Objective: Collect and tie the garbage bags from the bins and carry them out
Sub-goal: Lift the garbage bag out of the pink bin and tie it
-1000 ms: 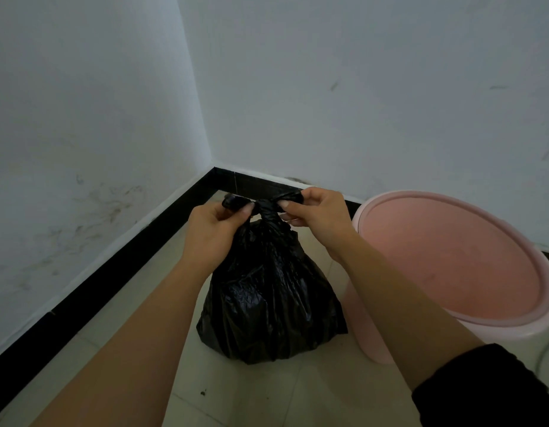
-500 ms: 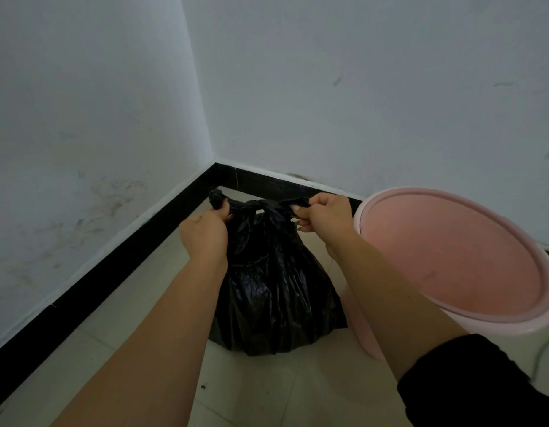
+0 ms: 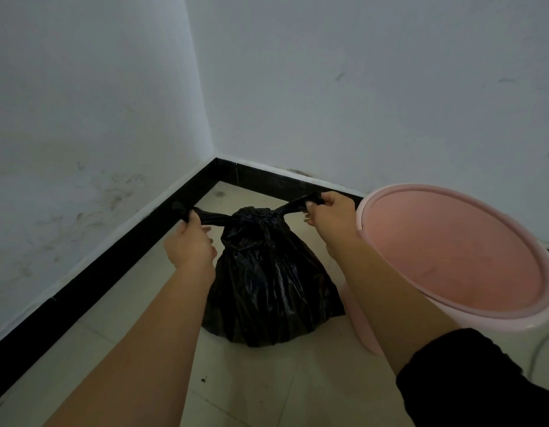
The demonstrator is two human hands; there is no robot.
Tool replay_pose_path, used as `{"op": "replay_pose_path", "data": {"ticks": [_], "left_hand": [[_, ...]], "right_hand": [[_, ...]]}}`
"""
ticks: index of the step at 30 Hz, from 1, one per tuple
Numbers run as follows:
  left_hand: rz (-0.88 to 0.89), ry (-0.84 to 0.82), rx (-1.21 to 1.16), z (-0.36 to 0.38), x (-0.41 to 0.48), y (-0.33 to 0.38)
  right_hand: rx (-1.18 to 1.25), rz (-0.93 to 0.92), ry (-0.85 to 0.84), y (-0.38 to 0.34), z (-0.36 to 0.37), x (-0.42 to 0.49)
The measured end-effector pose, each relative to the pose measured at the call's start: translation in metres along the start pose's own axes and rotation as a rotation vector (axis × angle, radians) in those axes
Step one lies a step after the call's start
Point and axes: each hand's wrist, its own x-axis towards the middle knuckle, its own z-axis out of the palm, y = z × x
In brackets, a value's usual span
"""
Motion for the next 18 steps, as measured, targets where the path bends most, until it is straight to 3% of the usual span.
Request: {"op": "replay_pose_path", "data": {"ticks": [4,7,11,18], "left_hand": [[-0.203,-0.287,-0.014,0.001,-0.005,-0.002],[-0.085,-0.412,0.136,0.001,-0.008,-0.008],[0.088,-0.386,0.271,0.003,-0.013,-0.012],[0.169,-0.248,0.310,0.001,-0.014,-0.012]], "right_hand": [[0.295,0.307,-0.108,-0.004,0.003,-0.001],[0.335,0.389,-0.208,0.006,0.003,-0.005],[0.290,0.320,-0.294,0.015,0.005,-0.007],[0.079,0.112,-0.110,0.018,0.018,-0.011]]}}
